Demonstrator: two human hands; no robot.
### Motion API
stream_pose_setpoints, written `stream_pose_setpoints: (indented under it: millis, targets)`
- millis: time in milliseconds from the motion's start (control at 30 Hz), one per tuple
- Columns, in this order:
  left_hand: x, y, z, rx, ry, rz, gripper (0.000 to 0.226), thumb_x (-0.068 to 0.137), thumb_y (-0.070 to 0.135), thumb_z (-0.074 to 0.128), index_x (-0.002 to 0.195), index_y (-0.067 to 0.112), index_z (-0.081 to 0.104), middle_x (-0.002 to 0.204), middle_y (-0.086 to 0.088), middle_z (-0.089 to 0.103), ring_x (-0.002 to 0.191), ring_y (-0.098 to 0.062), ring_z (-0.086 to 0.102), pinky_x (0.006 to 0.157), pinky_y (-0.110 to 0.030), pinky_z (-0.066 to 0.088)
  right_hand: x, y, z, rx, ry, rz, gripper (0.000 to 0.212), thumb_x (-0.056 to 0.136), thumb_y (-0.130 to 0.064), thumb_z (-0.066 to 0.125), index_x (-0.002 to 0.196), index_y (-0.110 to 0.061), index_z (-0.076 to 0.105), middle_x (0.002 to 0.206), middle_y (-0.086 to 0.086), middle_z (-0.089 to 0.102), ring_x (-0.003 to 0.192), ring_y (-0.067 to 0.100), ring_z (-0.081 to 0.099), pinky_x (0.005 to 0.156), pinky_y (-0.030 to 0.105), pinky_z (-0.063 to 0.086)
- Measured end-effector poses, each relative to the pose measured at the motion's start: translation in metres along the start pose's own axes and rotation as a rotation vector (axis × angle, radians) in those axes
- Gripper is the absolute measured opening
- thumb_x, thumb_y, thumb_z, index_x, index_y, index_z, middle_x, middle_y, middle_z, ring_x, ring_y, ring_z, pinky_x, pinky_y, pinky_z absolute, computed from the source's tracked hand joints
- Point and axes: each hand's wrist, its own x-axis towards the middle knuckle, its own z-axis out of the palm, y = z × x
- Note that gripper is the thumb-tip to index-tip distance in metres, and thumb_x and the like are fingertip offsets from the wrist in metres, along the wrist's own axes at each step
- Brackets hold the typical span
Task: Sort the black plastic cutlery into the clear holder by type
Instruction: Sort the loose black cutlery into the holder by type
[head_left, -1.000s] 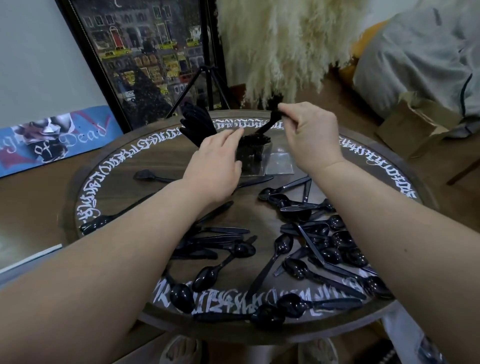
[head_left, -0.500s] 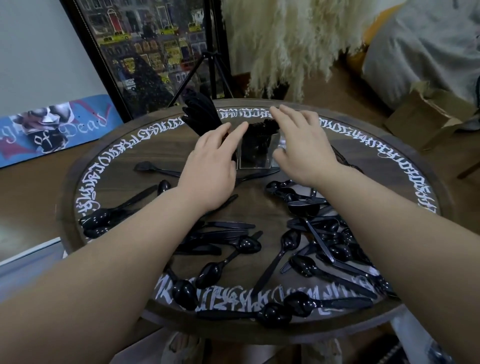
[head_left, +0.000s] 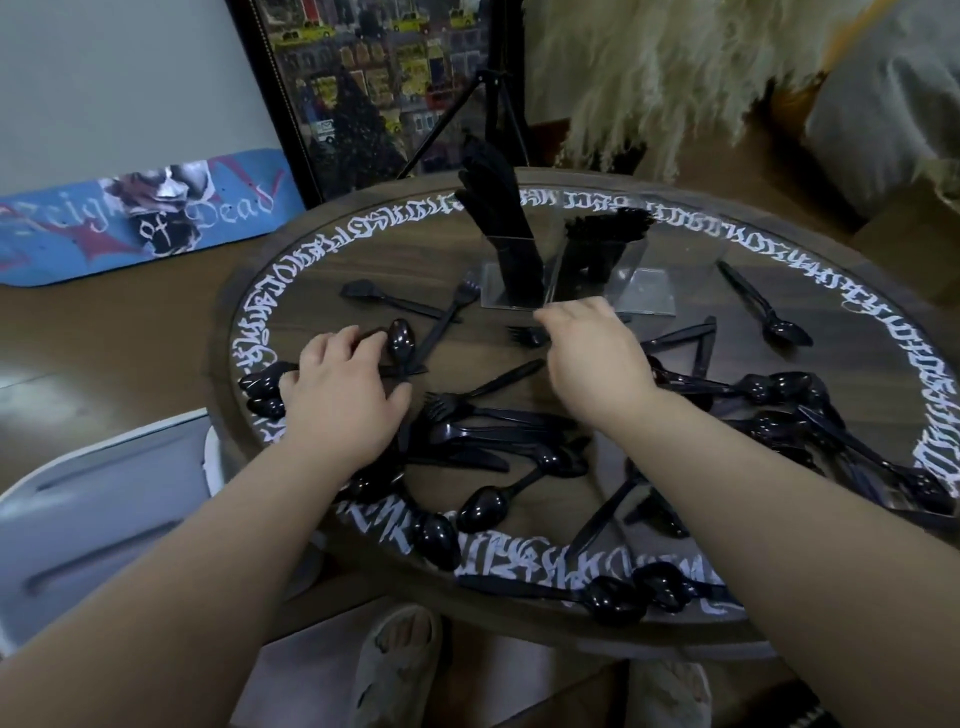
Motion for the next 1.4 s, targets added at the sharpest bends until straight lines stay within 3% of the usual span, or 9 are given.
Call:
stream_pose_setpoints:
  millis: [133,400,533,667,833,1067,1133,1233,1400]
  targets:
    - [0.002,-0.002,0.006,-0.059,-0.056,0.023,0.058,0.093,0.053,0.045,0.146,0.033,0.031,0.155,0.004,0.027,0.142,-0.023,0.018,0.108,-0.051,0.024,0.010,0.005,0.009,-0.155,-0.083,0.153,0.034,0.088,-0.003,0.047,0.120,-0.009,0.056,0.119,0.009,0.056,0.117,0.033,0.038,0.090,0.041,0.040]
    - [0.007,0.001,0.007,-0.074,-0.007,0.071,0.038,0.091,0.049,0.052,0.123,0.031,0.060,0.141,0.009,0.044,0.132,-0.022,0.031,0.102,-0.046,0.030,0.013,-0.004,0.012,-0.114,-0.148,0.131,0.020,0.095,-0.027,0.048,0.111,-0.018,0.058,0.115,0.004,0.055,0.114,0.028,0.041,0.089,0.041,0.034]
    - [0.009,-0.004,0.008,-0.116,0.052,0.044,0.025,0.090,0.044,0.056,0.105,0.027,0.067,0.119,0.006,0.057,0.118,-0.023,0.042,0.093,-0.041,0.037,0.019,-0.026,0.009,0.115,-0.035,0.123,0.016,0.099,-0.026,0.043,0.106,-0.013,0.047,0.095,0.006,0.058,0.086,0.028,0.053,0.072,0.037,0.039]
    - [0.010,-0.009,0.007,-0.167,0.074,0.046,0.022,0.090,0.043,0.057,0.088,0.025,0.069,0.104,0.003,0.062,0.106,-0.024,0.049,0.089,-0.043,0.044,0.037,-0.055,0.013,0.216,-0.059,0.209,0.024,0.098,-0.039,0.045,0.097,-0.016,0.042,0.086,0.004,0.055,0.079,0.029,0.052,0.064,0.035,0.039]
    - [0.012,-0.026,0.002,-0.190,0.140,0.050,0.020,0.091,0.037,0.055,0.102,0.029,0.070,0.114,0.004,0.062,0.114,-0.027,0.044,0.095,-0.043,0.042,0.057,-0.075,0.024,0.128,-0.190,0.280,0.033,0.092,-0.045,0.053,0.085,-0.014,0.049,0.082,0.006,0.051,0.078,0.028,0.047,0.065,0.032,0.038]
    - [0.008,-0.042,-0.001,-0.148,-0.027,0.131,0.035,0.087,0.025,0.054,0.119,0.035,0.062,0.130,0.012,0.051,0.124,-0.021,0.034,0.104,-0.041,0.034,0.050,-0.067,0.023,0.311,-0.228,0.302,0.018,0.086,-0.026,0.060,0.078,-0.010,0.058,0.073,0.003,0.056,0.078,0.026,0.053,0.066,0.027,0.037]
    - [0.004,-0.038,0.000,-0.170,0.002,0.180,0.033,0.086,0.028,0.056,0.118,0.033,0.063,0.127,0.011,0.053,0.122,-0.020,0.036,0.102,-0.041,0.036,0.043,-0.063,0.018,0.397,-0.220,0.309,0.020,0.085,-0.023,0.060,0.070,-0.011,0.053,0.068,0.000,0.052,0.073,0.022,0.051,0.062,0.028,0.037]
    - [-0.001,-0.025,-0.004,-0.298,0.085,0.290,0.025,0.084,0.040,0.063,0.107,0.030,0.068,0.113,0.012,0.055,0.113,-0.014,0.043,0.092,-0.028,0.036,0.035,-0.057,0.014,0.511,-0.183,0.355,0.027,0.084,-0.022,0.061,0.063,-0.017,0.046,0.066,-0.003,0.051,0.062,0.012,0.046,0.052,0.026,0.035]
    - [-0.009,-0.006,-0.003,-0.200,-0.102,0.427,0.038,0.073,0.060,0.068,0.102,0.036,0.066,0.109,0.012,0.054,0.108,-0.012,0.044,0.092,-0.032,0.041,0.023,-0.047,0.012,0.647,-0.119,0.438,0.024,0.085,-0.022,0.062,0.066,-0.019,0.048,0.064,-0.002,0.063,0.058,0.009,0.052,0.053,0.024,0.036]
